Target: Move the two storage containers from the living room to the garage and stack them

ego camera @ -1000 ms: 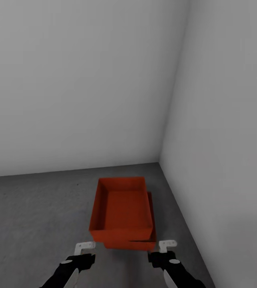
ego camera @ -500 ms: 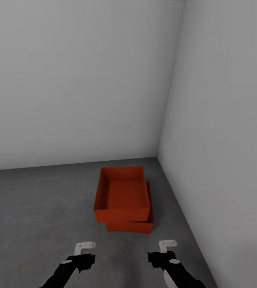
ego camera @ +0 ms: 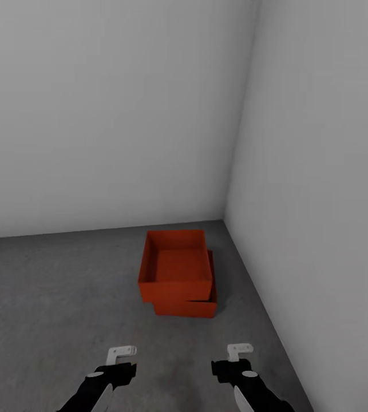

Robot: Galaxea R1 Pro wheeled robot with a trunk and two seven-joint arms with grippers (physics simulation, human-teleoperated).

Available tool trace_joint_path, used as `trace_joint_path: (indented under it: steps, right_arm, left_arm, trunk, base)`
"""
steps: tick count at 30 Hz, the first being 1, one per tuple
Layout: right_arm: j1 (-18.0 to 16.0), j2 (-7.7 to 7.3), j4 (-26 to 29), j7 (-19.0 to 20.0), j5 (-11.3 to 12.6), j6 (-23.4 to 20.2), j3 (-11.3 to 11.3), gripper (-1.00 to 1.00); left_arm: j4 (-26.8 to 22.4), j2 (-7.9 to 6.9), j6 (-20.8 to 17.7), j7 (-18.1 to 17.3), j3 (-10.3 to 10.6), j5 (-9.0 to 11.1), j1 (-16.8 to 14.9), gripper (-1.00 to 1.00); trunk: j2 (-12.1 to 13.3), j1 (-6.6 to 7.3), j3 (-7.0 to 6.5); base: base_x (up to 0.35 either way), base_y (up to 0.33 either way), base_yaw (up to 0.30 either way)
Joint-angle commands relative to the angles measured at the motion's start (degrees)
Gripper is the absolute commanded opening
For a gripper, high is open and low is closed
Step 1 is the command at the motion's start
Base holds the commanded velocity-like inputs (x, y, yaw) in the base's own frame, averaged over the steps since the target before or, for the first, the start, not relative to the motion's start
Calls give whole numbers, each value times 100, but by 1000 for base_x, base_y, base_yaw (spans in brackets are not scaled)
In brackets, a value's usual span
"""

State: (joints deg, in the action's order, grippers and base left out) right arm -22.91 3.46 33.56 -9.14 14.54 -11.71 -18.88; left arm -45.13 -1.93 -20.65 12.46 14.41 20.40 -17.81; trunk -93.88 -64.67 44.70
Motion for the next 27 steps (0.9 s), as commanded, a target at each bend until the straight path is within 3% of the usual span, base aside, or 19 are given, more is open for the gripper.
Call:
trace_joint_path:
  steps: [1, 16, 27]
  right_arm:
    - [-3, -5, 11, -53, 58, -24, -37, 100]
    - [-3, -4, 11, -53, 60, -24, -37, 100]
    - [-3, -3, 11, -53, 66, -24, -45, 100]
  left_arm:
    - [-13, -9, -18, 57, 35, 60, -3, 100]
    - [-28, -9, -17, 58, 35, 60, -3, 100]
    - [-142, -9, -18, 62, 35, 60, -3, 100]
  trunk:
    - [-3, 1, -3]
    - [-3, 1, -135]
    - [439, 243, -431]
  base:
    - [-49, 0, 0]
    - [-10, 0, 0]
    - [0, 0, 0]
